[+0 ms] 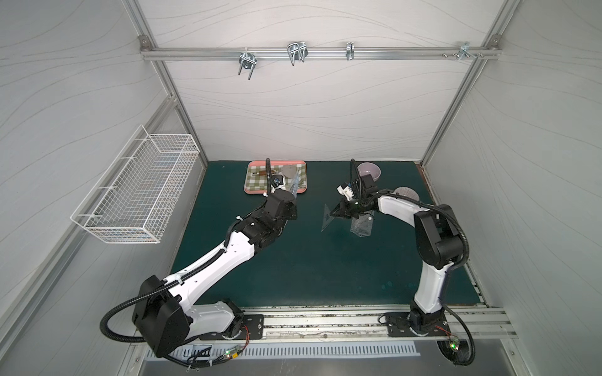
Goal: Open the ruler set and take out the ruler
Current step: Place the ruler at the center of the board.
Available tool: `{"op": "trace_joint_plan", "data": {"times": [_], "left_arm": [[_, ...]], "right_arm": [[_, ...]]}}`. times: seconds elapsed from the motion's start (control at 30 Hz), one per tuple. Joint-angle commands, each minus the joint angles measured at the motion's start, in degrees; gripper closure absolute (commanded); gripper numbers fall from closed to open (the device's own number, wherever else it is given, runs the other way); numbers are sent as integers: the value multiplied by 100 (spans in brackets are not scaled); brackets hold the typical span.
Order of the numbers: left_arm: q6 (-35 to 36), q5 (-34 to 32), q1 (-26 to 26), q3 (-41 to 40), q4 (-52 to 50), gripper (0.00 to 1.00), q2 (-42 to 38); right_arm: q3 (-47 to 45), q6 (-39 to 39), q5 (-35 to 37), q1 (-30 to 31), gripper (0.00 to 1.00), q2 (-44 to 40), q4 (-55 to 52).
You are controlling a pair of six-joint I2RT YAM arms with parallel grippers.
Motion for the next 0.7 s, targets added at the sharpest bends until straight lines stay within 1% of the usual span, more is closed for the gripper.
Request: {"op": "trace_joint_plan", "data": {"times": [0.0, 0.3, 0.53, 0.67], "left_arm": [[11, -66, 48, 49, 188, 100, -89], [21, 42, 88, 50, 206, 100, -40], [34, 120, 110, 73, 223, 100, 5], [34, 152, 115, 82, 238, 100, 38]], "right_arm": [[91, -23, -363, -67, 100, 242, 203], [227, -6, -844, -247, 100, 681, 318], [560, -204, -804, -362, 98, 976, -167], [664, -208, -783, -393, 97, 1133, -265]]}}
